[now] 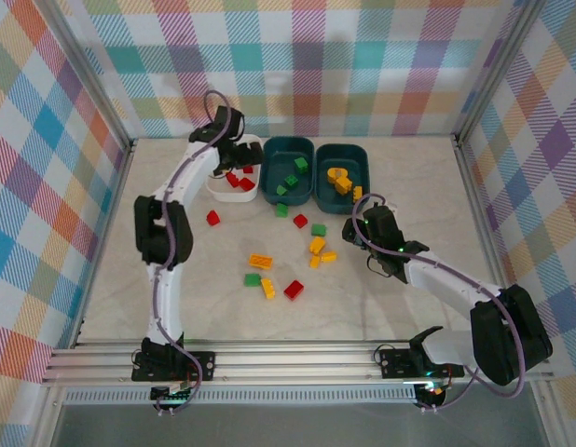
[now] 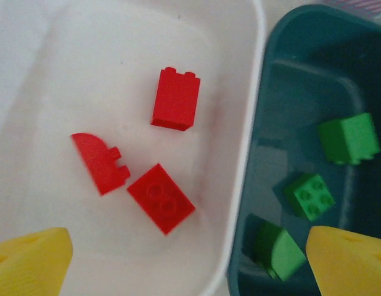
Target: Sort the legos into containers by color
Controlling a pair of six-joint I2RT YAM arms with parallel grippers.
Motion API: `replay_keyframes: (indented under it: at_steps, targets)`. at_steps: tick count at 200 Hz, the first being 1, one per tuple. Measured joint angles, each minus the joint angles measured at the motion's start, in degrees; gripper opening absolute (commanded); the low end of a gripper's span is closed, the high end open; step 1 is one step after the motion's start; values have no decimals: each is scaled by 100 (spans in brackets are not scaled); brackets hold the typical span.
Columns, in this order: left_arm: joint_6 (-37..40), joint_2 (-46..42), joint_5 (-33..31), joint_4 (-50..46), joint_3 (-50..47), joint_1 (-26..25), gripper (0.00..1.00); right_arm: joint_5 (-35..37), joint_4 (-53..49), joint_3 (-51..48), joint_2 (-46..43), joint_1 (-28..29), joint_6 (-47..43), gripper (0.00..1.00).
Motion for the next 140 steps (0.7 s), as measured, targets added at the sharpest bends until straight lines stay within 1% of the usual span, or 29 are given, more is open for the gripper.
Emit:
replay_keyframes:
  at_steps: [23, 40, 60, 70, 82, 101, 120, 140]
  targets:
    - [-44, -1631, -79, 645, -1869, -273, 96, 127, -15, -157, -356, 0, 7, 82]
    - [-170, -2586, -219, 1182, -3174, -710, 96, 149, -22, -251, -595, 7, 4, 82]
    - [-461, -3228, -249, 1827, -4745, -1097, 97, 107, 72, -247, -518, 103, -13, 82]
    - [-645, -3399, -273, 1974, -5486, -1117, 98, 76, 83, -197, -348, 225, -42, 82]
    - [-872, -3534, -356, 2046, -6231, -1005, 100, 17, 76, -7, 76, 466, -103, 82]
    - [-1158, -3845, -568, 1971, -6922, -861, 100, -92, -35, 501, 905, 883, -269, 83]
    - [-1314, -4229, -734, 1923, -7049, -820, 100, -258, -94, 925, 1486, 1119, -437, 82]
    - [-1419, -4616, -789, 2020, -7079, -820, 100, -387, -197, 1185, 1843, 1193, -713, 82]
